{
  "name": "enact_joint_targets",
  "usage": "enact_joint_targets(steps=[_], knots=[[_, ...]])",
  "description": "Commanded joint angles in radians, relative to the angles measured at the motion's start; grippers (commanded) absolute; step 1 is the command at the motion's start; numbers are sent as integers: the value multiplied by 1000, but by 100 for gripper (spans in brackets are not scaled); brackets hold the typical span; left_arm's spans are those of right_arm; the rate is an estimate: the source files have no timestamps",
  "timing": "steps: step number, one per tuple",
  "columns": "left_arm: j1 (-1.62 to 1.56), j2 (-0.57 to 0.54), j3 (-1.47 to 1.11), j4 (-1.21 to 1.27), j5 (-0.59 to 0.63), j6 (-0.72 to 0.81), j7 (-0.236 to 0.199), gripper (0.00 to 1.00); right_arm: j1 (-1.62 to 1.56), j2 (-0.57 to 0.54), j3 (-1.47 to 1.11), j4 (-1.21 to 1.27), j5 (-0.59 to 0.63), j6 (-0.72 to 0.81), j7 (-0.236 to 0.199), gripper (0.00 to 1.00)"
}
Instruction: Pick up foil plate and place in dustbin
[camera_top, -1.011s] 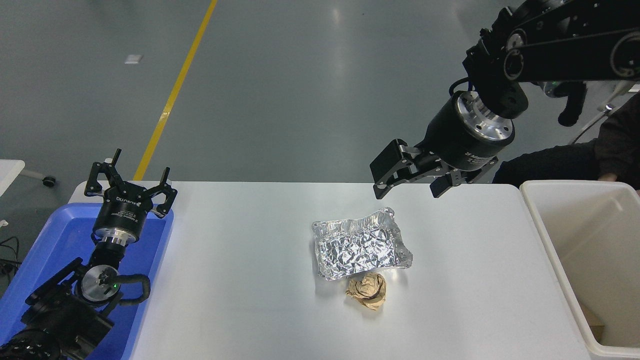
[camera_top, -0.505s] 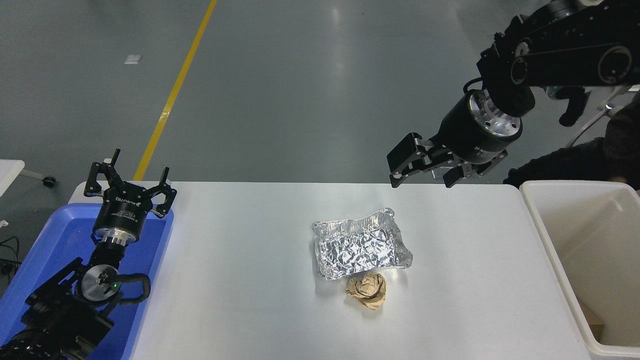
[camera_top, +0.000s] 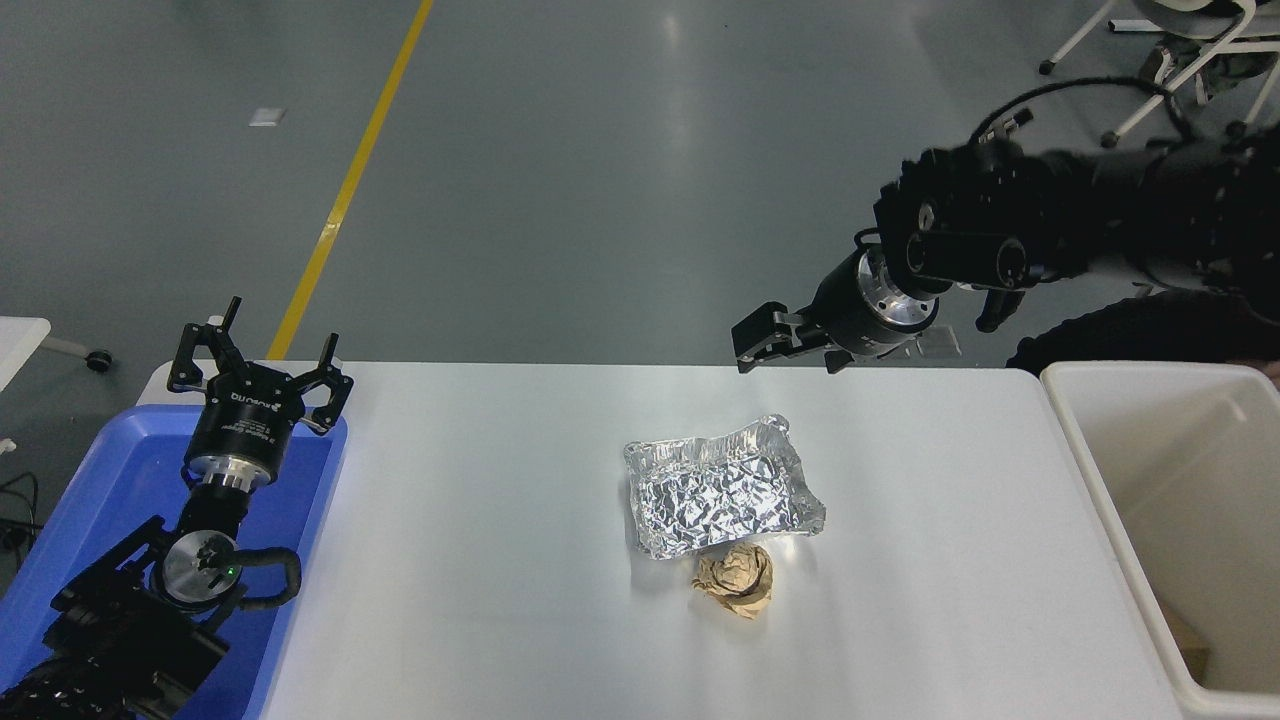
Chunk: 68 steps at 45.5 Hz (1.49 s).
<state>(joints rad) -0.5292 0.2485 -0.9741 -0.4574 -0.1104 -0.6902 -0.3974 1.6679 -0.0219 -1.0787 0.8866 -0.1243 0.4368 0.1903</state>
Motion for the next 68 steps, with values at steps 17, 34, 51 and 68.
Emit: enact_joint_targets(steps=[17, 34, 51, 68], knots=[[0, 0, 2, 0, 1, 0, 0, 100, -441, 22, 75, -331, -199, -173, 0, 100], [-2, 0, 2, 0, 0, 0, 0, 100, -534, 22, 82, -408, -201, -216, -2, 100], [0, 0, 2, 0, 0, 0, 0, 100, -573, 22, 126, -428, -199, -216, -2, 78], [-2, 0, 2, 0, 0, 0, 0, 100, -577, 22, 128, -431, -198, -216, 0, 0]])
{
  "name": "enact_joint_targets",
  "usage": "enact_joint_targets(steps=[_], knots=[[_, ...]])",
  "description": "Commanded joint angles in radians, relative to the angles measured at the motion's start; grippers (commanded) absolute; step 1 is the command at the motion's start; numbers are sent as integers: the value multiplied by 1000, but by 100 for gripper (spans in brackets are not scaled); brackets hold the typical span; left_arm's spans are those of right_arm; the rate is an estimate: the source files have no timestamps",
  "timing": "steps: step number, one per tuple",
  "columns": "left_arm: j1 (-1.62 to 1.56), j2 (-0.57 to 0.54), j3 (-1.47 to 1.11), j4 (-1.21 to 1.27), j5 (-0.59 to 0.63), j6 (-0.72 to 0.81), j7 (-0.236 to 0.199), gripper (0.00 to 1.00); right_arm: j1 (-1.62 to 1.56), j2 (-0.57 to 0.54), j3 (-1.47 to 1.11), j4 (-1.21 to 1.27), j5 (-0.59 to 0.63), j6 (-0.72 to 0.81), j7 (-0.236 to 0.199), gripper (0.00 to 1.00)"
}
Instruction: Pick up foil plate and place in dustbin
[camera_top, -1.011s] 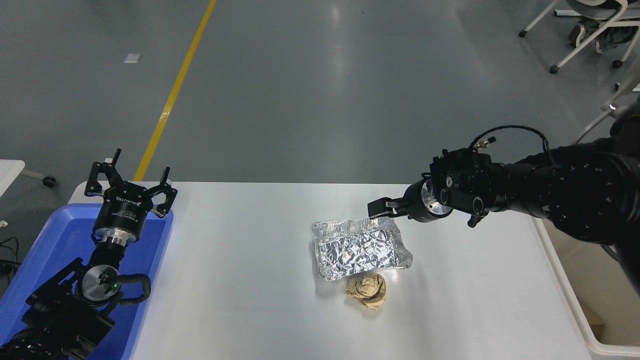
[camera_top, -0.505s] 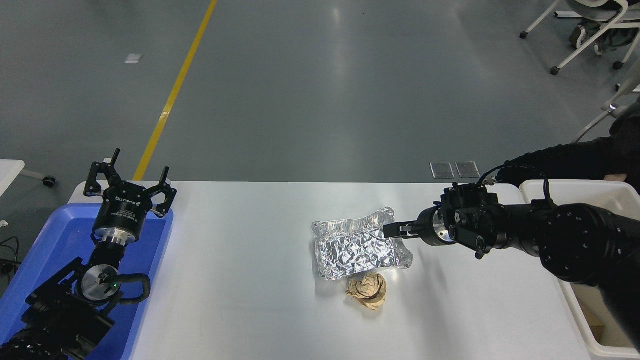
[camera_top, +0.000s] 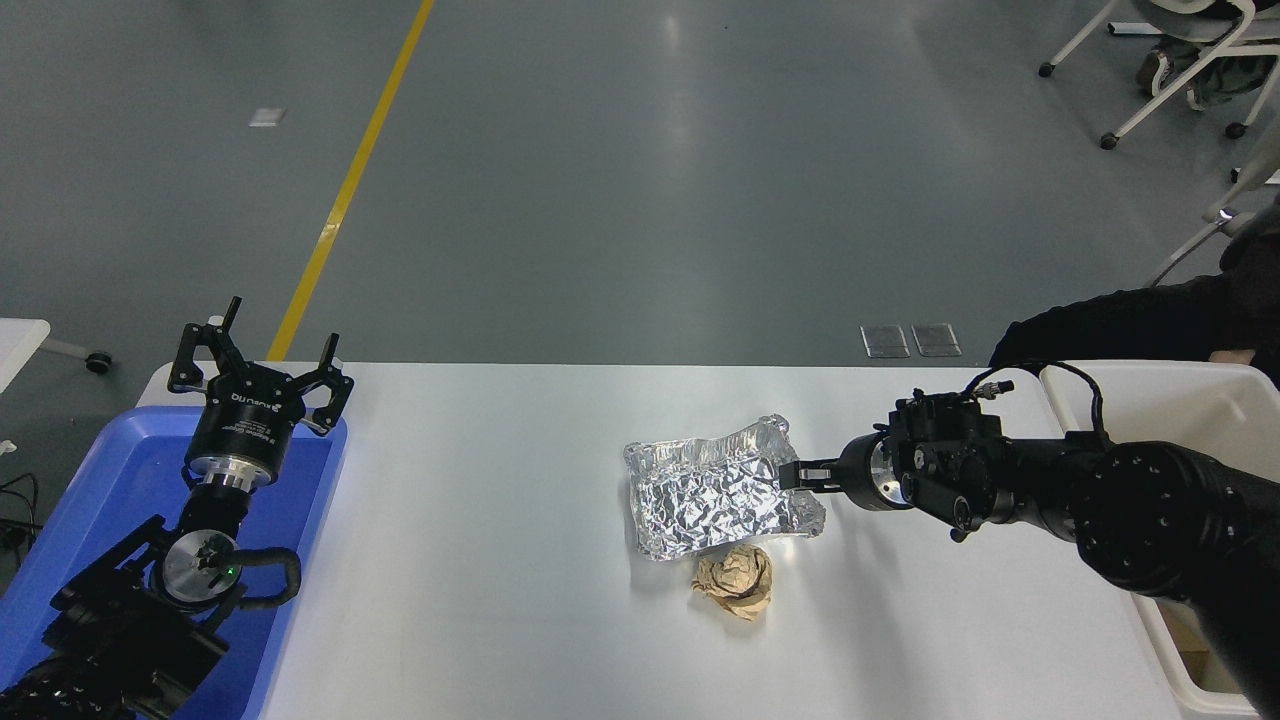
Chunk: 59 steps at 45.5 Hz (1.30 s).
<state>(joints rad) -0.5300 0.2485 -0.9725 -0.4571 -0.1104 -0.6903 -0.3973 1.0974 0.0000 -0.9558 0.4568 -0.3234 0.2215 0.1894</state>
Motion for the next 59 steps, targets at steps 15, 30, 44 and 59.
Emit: enact_joint_targets(steps=[15, 30, 44, 59], knots=[[-1, 0, 0, 0, 0, 0, 0, 100, 116, 0, -12, 103, 4, 9, 10, 0], [1, 0, 0, 0, 0, 0, 0, 100, 559, -156, -129, 505, 23, 36, 10, 0], [-1, 0, 0, 0, 1, 0, 0, 100, 1131, -333, -241, 891, 27, 232, 10, 0], [-1, 0, 0, 0, 1, 0, 0, 100, 1371, -351, -247, 945, 27, 404, 7, 0]])
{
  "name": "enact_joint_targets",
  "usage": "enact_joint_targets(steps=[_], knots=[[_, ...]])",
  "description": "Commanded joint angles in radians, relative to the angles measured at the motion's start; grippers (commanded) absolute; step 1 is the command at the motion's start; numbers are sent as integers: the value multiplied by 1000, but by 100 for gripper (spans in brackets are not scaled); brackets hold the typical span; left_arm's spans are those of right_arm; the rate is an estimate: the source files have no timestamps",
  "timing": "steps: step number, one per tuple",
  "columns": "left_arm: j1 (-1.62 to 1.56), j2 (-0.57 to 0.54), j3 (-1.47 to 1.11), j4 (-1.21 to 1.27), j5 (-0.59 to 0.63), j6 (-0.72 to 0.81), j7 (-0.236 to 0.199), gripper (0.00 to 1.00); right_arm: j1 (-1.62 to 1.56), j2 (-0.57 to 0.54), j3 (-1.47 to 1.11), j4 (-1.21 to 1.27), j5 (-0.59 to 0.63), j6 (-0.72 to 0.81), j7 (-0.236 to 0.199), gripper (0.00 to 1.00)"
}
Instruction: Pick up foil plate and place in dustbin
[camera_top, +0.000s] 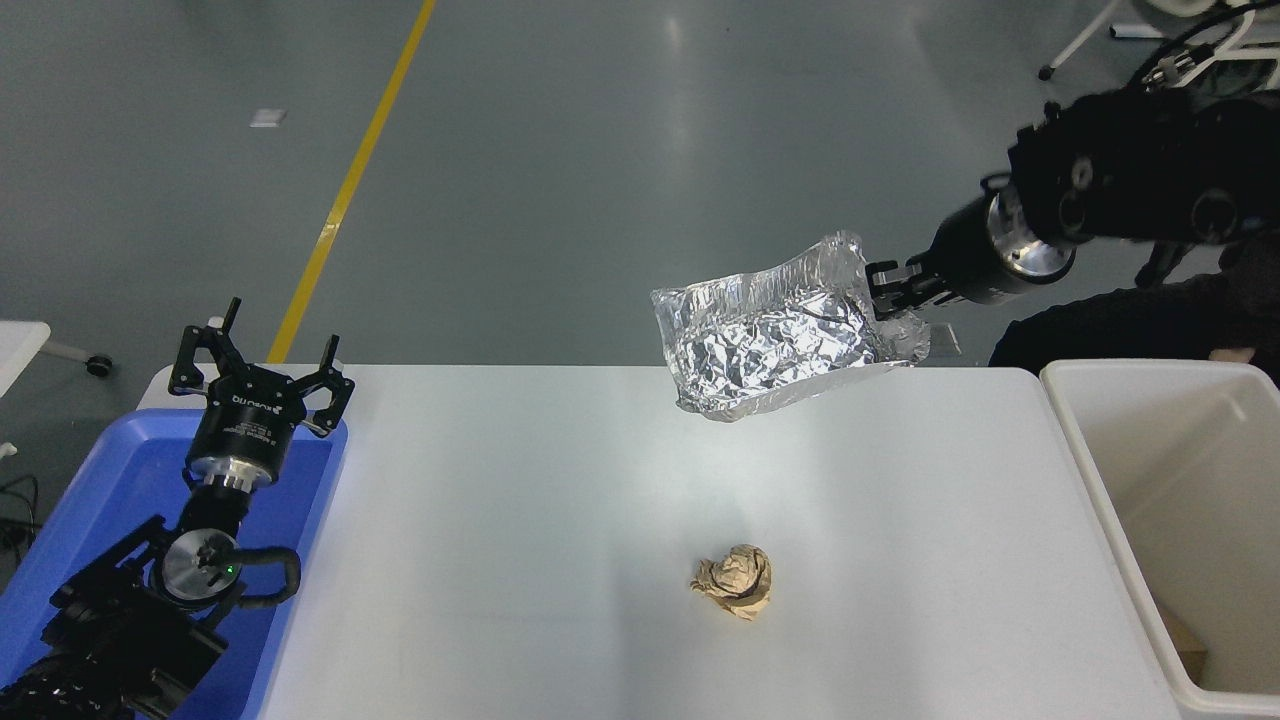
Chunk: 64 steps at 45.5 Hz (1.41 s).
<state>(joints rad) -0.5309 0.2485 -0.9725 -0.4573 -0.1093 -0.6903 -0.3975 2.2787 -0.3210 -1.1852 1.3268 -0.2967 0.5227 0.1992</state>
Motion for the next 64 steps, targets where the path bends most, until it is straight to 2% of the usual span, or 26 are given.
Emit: enact_joint_targets(steps=[1, 14, 19, 24, 35, 48, 53, 58, 64], knots=[[0, 0, 0, 0, 0, 0, 0, 100, 192, -29, -17, 75, 4, 108, -3, 0], [0, 0, 0, 0, 0, 0, 0, 100, 211, -33, -60, 72, -2, 122, -7, 0], [2, 0, 0, 0, 0, 0, -1, 100, 205, -90, -132, 60, -19, 112, -9, 0], [2, 0, 0, 0, 0, 0, 0, 100, 189, -190, -227, 20, -90, 109, -6, 0], [2, 0, 0, 0, -1, 0, -1, 100, 42, -558, -252, -231, -383, 109, 0, 0], [0, 0, 0, 0, -1, 0, -1, 100, -323, -816, -39, -511, -412, 59, 8, 0], [2, 0, 0, 0, -1, 0, 0, 100, -576, -834, 123, -567, -389, -16, 3, 0], [0, 0, 0, 0, -1, 0, -1, 100, -864, -817, 312, -618, -306, -108, -7, 0], [2, 0, 0, 0, -1, 0, 0, 100, -1172, -705, 524, -753, -188, -182, -30, 0]])
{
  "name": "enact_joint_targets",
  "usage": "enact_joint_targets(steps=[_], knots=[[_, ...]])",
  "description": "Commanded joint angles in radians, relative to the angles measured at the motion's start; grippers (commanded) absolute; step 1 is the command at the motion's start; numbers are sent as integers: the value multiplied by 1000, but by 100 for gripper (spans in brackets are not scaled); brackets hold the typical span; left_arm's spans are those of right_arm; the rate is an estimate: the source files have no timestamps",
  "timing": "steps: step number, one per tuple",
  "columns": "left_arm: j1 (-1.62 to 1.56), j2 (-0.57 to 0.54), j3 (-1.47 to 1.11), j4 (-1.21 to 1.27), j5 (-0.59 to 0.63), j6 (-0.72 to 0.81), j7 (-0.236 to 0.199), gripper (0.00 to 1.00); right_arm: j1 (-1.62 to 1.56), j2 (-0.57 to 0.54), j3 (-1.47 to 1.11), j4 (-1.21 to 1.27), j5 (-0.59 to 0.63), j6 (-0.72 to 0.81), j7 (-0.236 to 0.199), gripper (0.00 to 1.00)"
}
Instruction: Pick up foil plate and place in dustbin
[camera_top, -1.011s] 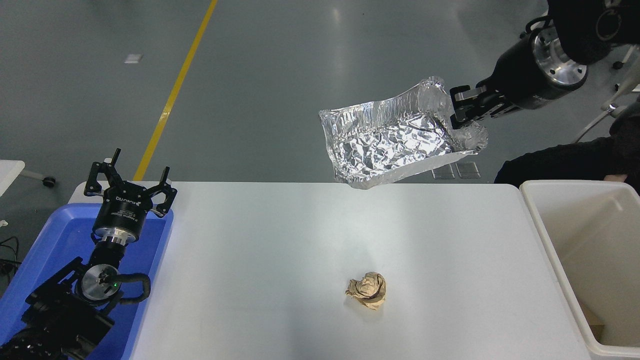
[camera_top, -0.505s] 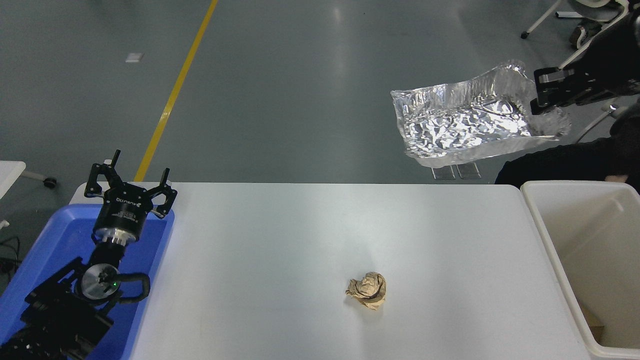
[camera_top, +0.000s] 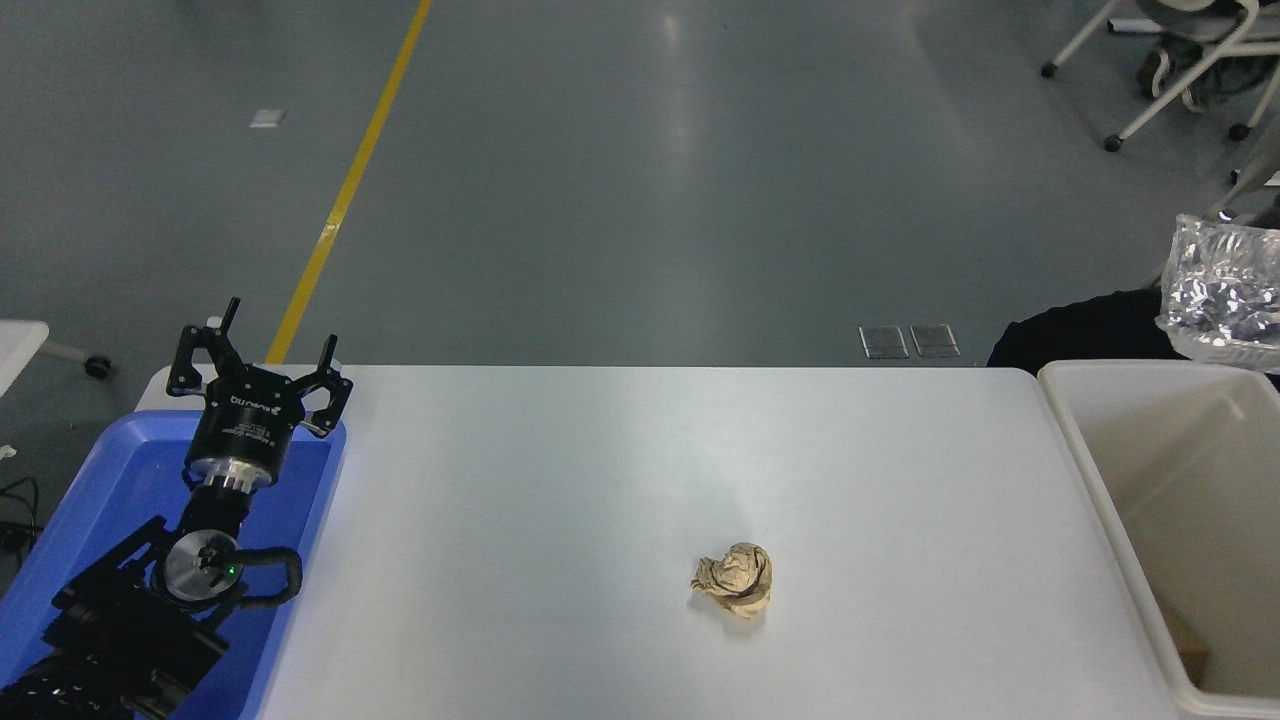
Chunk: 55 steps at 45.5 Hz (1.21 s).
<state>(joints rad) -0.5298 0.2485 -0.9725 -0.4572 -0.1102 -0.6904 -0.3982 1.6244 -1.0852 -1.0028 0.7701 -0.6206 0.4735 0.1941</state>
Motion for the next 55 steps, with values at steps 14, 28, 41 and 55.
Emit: enact_joint_targets(steps=[14, 28, 41, 55], knots=[[1, 0, -2, 0, 0, 0, 1, 100, -988, 444, 495, -712, 593, -216, -111, 0], [1, 0, -2, 0, 0, 0, -1, 100, -1035, 553, 498, -704, 782, -385, -206, 0], [-1, 0, 0, 0, 0, 0, -1, 100, -1026, 553, 498, -703, 782, -386, -203, 100], [-1, 0, 2, -1, 1, 0, 1, 100, -907, 512, 455, -559, 722, -368, -193, 100]])
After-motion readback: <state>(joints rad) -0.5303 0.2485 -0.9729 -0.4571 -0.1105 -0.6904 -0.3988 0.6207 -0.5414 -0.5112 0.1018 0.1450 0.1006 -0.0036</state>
